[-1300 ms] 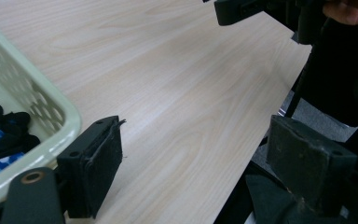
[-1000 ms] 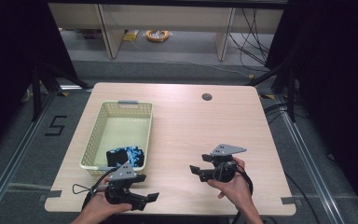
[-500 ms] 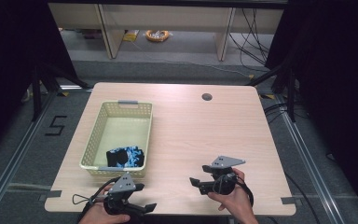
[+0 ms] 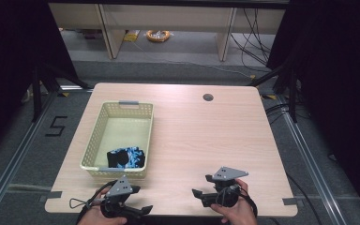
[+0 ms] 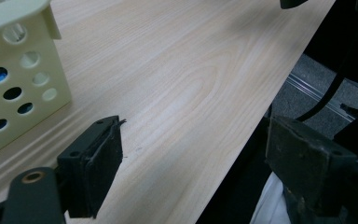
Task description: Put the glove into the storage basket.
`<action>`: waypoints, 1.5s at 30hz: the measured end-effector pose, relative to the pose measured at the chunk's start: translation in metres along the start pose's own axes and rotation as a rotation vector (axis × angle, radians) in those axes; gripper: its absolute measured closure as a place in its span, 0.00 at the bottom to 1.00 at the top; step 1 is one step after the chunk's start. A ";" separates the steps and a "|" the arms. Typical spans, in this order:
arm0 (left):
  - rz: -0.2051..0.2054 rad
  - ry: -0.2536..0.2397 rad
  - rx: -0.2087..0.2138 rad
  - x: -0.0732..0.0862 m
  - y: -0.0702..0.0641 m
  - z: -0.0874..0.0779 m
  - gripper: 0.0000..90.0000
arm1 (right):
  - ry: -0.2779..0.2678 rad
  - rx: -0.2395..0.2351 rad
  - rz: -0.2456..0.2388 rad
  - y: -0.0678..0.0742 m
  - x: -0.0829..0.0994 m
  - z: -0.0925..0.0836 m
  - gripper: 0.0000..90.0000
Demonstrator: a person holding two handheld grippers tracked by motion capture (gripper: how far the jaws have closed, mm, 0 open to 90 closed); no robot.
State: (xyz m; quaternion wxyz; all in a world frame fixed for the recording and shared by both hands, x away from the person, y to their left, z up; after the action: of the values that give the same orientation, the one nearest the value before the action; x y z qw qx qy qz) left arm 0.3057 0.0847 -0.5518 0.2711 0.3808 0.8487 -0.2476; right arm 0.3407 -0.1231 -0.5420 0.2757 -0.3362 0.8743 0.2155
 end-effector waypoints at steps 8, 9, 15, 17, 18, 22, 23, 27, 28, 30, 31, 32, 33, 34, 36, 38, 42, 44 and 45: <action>0.025 0.016 -0.036 0.008 0.003 0.000 0.20 | -0.004 0.015 -0.009 0.004 0.008 0.002 0.23; 0.013 0.006 -0.032 0.008 0.002 0.001 0.20 | 0.008 0.008 -0.012 0.005 0.010 0.002 0.23; 0.044 0.034 -0.058 0.015 0.008 -0.001 0.20 | 0.035 0.017 -0.008 0.005 0.021 0.003 0.20; 0.017 0.017 -0.052 0.016 0.006 0.001 0.20 | 0.047 0.017 0.005 0.006 0.026 0.004 0.20; 0.004 0.030 -0.049 0.020 0.006 0.001 0.20 | 0.045 0.022 -0.009 0.007 0.029 0.005 0.20; 0.032 0.032 -0.073 0.024 0.010 0.000 0.20 | 0.070 0.028 -0.016 0.009 0.036 0.004 0.19; 0.032 0.032 -0.073 0.024 0.010 0.000 0.20 | 0.070 0.028 -0.016 0.009 0.036 0.004 0.19; 0.014 0.017 -0.077 0.024 0.012 -0.002 0.20 | 0.086 0.043 -0.013 0.010 0.044 0.003 0.19; 0.008 0.018 -0.075 0.024 0.012 -0.002 0.19 | 0.090 0.055 -0.039 0.008 0.045 0.004 0.19; 0.012 0.021 -0.081 0.026 0.013 0.000 0.19 | 0.091 0.055 -0.040 0.009 0.046 0.005 0.19; 0.020 0.034 -0.077 0.027 0.013 -0.001 0.19 | 0.091 0.055 -0.040 0.009 0.046 0.005 0.19; 0.031 0.044 -0.081 0.028 0.014 -0.001 0.19 | 0.100 0.058 -0.049 0.008 0.047 0.005 0.19; 0.031 0.044 -0.081 0.028 0.014 -0.001 0.19 | 0.100 0.058 -0.049 0.008 0.047 0.005 0.19; 0.013 0.025 -0.070 0.026 0.011 0.000 0.19 | 0.085 0.061 -0.032 0.009 0.047 0.007 0.19; 0.007 0.015 -0.077 0.026 0.013 0.001 0.19 | 0.102 0.063 -0.052 0.009 0.048 0.006 0.19; 0.000 0.037 -0.083 0.028 0.015 0.001 0.19 | 0.100 0.067 -0.058 0.008 0.048 0.006 0.19; -0.006 0.006 -0.078 0.025 0.015 0.002 0.18 | 0.085 0.075 -0.041 0.004 0.047 0.005 0.19; -0.009 0.008 -0.083 0.025 0.017 0.001 0.18 | 0.114 0.081 -0.033 0.003 0.049 0.003 0.19; -0.009 0.008 -0.083 0.025 0.017 0.001 0.18 | 0.114 0.081 -0.033 0.003 0.049 0.003 0.19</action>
State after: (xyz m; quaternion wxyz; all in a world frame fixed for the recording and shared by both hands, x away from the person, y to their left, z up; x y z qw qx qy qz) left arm 0.3051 0.1068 -0.5730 0.2821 0.3664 0.8610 -0.2120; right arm 0.3091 -0.1428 -0.5745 0.2422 -0.3508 0.8911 0.1559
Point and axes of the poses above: each handheld gripper's, and its own axes: z roughly forward along the jaws, x roughly out of its underside, y roughly to its left, the point moved 10 cm from there along z, roughly forward along the jaws, and after that the axes turned 10 degrees about y, right-handed, at the moved point
